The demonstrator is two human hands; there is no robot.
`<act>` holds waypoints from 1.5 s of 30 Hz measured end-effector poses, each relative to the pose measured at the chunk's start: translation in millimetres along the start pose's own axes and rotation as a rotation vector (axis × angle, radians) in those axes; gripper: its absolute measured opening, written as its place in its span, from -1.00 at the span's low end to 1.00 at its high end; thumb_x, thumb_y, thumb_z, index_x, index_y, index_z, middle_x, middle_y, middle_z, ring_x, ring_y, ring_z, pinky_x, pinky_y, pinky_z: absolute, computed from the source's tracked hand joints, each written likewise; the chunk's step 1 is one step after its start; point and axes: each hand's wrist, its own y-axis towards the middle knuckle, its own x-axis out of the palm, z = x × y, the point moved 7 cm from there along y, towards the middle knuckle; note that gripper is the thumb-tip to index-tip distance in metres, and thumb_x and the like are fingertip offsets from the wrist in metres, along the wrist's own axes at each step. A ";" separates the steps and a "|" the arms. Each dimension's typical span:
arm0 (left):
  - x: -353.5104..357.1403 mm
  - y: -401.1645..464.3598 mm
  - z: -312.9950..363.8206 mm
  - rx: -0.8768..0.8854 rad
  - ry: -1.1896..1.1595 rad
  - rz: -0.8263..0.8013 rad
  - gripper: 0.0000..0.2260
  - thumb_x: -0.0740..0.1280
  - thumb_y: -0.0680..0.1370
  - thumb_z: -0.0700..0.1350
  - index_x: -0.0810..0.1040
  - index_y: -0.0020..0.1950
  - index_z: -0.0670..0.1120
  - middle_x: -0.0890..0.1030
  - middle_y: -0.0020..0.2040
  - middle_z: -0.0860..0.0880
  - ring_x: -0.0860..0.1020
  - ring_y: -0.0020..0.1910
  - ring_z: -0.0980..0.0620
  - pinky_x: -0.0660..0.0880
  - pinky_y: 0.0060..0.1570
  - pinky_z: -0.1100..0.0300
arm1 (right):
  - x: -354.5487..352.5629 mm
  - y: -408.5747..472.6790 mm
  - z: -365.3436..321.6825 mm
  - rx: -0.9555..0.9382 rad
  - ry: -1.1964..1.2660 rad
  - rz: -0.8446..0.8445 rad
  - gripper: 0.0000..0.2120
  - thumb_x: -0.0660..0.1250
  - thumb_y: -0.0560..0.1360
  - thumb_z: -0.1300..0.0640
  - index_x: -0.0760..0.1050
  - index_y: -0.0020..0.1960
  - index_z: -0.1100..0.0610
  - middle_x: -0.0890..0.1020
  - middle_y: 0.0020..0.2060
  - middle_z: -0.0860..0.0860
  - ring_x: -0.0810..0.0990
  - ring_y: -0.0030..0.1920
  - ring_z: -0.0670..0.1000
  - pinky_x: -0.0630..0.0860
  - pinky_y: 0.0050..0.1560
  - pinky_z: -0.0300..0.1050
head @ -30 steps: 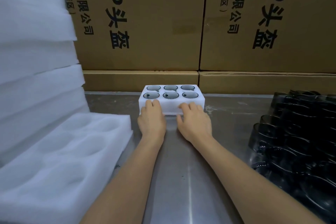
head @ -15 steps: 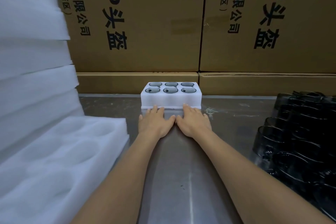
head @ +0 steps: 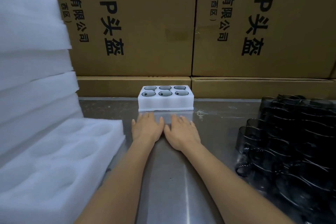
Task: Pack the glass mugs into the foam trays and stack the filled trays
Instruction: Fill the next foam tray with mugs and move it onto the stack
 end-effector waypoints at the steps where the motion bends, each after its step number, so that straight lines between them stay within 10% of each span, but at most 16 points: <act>1: -2.8 -7.5 1.3 0.003 0.009 0.001 -0.59 0.05 0.60 0.08 0.46 0.25 -0.15 0.48 0.28 -0.12 0.34 0.34 -0.09 0.20 0.37 -0.08 | -2.0 -8.1 -2.5 -0.010 -0.010 0.021 -0.53 -0.01 0.61 -0.05 0.20 0.44 0.15 0.32 0.44 0.09 0.15 0.48 0.03 0.03 0.45 0.05; 13: -50.8 -145.5 10.8 0.194 0.072 0.195 -0.76 0.12 0.53 -0.10 0.47 0.12 -0.13 0.52 0.15 -0.07 0.44 0.16 -0.06 0.30 0.09 0.11 | -23.6 -131.0 -28.2 -0.059 -0.024 0.083 -0.68 0.03 0.60 0.11 0.42 0.25 0.15 0.46 0.31 0.07 0.36 0.33 0.08 0.27 0.32 -0.02; 21: -84.9 -220.7 -26.9 -0.030 0.310 0.229 -0.39 0.19 0.48 0.06 0.17 0.48 -0.13 -0.02 0.54 -0.23 -0.15 0.49 -0.31 -0.18 0.36 -0.32 | -38.1 -215.4 -28.0 -0.150 0.008 0.073 -0.63 0.08 0.60 0.05 0.38 0.37 0.03 0.37 0.42 0.01 0.30 0.41 0.00 0.22 0.38 -0.12; 35: -141.9 -286.1 -79.9 -0.038 0.234 0.257 -0.38 0.24 0.48 -0.02 0.13 0.50 -0.10 0.53 0.06 -0.11 0.42 0.10 -0.15 0.26 0.00 0.03 | -64.0 -288.1 13.6 -0.008 0.201 0.079 -0.74 0.13 0.58 0.03 0.48 0.22 -0.06 0.57 0.17 -0.13 0.45 0.24 -0.05 0.43 0.15 -0.08; 45: -148.6 -329.8 -24.1 0.315 -0.044 0.290 -0.35 -0.02 0.33 0.24 0.58 0.21 -0.03 0.67 0.05 0.00 0.58 0.00 -0.09 0.30 0.02 0.04 | -94.7 -332.3 39.1 0.089 0.572 0.329 -0.63 0.11 0.61 -0.07 0.35 0.37 0.00 0.48 0.31 -0.11 0.42 0.32 -0.07 0.32 0.31 -0.09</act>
